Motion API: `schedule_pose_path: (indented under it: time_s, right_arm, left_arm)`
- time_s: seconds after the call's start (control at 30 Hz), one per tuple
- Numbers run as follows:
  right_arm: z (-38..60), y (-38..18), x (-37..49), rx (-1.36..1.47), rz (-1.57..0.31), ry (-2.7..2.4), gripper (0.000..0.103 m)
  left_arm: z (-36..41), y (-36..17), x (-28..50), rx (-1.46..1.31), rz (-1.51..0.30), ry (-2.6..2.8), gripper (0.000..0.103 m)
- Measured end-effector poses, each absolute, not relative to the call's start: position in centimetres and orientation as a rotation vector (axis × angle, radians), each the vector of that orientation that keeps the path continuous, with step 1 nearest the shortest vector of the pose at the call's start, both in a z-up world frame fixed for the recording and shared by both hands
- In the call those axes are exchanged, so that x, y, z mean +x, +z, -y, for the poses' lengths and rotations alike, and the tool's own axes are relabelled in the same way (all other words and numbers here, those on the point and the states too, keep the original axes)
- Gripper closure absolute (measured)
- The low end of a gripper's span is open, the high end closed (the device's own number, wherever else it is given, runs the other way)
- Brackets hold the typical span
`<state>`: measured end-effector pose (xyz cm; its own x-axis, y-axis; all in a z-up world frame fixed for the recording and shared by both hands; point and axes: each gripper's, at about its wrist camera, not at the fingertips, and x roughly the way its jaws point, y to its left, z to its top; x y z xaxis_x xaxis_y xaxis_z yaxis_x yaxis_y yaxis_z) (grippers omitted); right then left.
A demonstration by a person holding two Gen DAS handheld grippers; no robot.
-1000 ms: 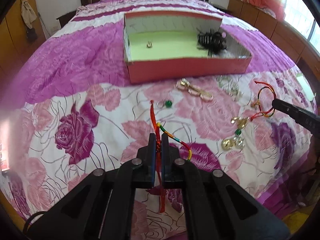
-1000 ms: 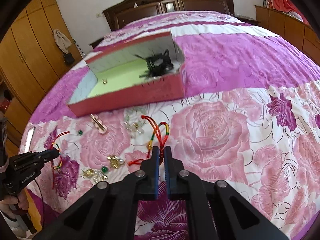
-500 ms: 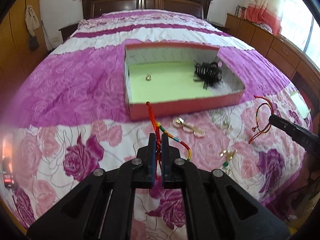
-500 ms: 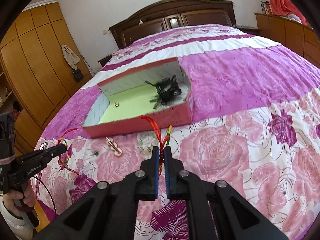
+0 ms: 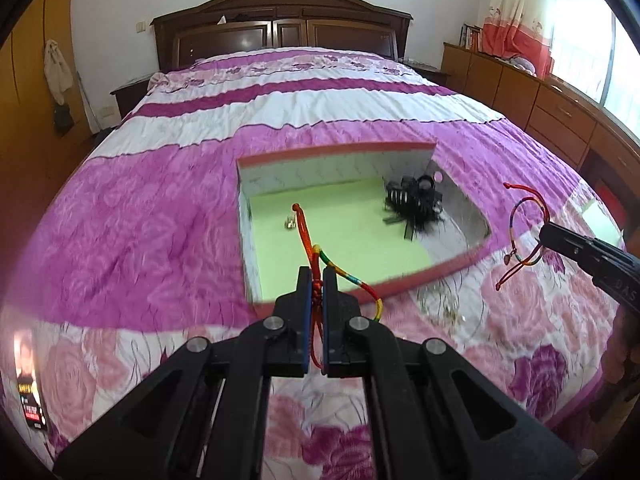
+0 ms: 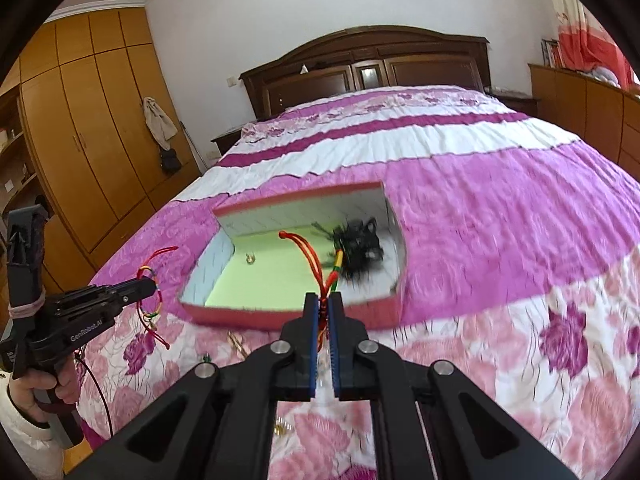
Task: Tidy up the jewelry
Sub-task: 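Carry the bracelet with the right tool while the left tool carries its bracelet into the box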
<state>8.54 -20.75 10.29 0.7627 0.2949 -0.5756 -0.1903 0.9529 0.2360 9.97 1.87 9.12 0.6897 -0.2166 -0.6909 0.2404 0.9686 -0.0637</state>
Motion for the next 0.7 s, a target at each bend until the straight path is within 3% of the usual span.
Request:
schedule_pose_path:
  time_s: [0.3,0.7]
  right_arm:
    - [20.2,9.9,12.9,0.158,-0.652,0.264,0.097]
    - [20.7,4.9,17.8,0.171,-0.768,0.21,0.097]
  left_arm:
    - [-1.4,8.1,14.6,0.001,-0.777,-0.234,0.103]
    - [-0.4,3.6,18.5,0.007,-0.888,-0.214,0.103]
